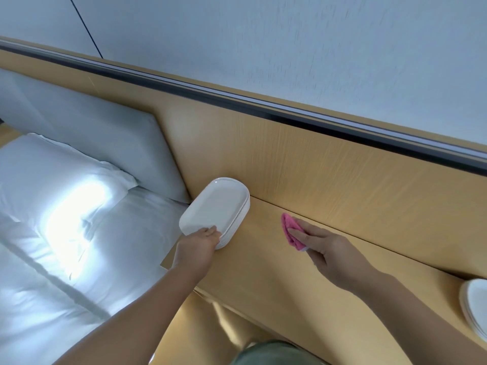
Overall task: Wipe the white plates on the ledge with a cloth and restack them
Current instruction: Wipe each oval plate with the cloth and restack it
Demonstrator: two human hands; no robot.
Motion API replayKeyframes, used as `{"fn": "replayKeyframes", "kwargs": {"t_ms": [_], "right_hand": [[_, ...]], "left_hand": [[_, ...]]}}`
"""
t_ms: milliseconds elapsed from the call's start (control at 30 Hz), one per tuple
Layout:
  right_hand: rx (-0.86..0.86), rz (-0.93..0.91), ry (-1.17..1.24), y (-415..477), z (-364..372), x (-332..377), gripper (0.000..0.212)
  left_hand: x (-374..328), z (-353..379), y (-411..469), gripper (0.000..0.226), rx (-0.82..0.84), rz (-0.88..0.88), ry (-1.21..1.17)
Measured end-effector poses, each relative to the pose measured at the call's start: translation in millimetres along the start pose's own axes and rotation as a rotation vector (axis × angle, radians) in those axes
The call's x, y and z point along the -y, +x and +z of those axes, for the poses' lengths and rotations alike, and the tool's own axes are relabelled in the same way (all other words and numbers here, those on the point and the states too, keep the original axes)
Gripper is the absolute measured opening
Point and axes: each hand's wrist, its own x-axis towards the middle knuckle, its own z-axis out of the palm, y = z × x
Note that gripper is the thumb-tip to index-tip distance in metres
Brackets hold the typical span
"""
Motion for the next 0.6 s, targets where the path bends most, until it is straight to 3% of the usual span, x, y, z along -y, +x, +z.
{"fn": "replayKeyframes", "kwargs": {"t_ms": [200,367,467,600], "right_hand": [[0.015,0.060,-0.010,-6,2,-4,0.059],[0.005,0.124,-0.019,-22,-2,-10,0.060],[-0.016,0.201,-0.008,-44,-12,-15,0.061],[-0.094,0.342,-0.007,-91,-34,-30,0.063]], "left_hand": [[5,7,8,0.042,0.153,-0.016,0.046],[-5,2,12,0.030,0.048,-0.043,-0.028],[-36,-5,23,0.027,-0.052,0.038,-0.106],[-114,-8,49,0.027,-0.022,0.244,-0.201]]}}
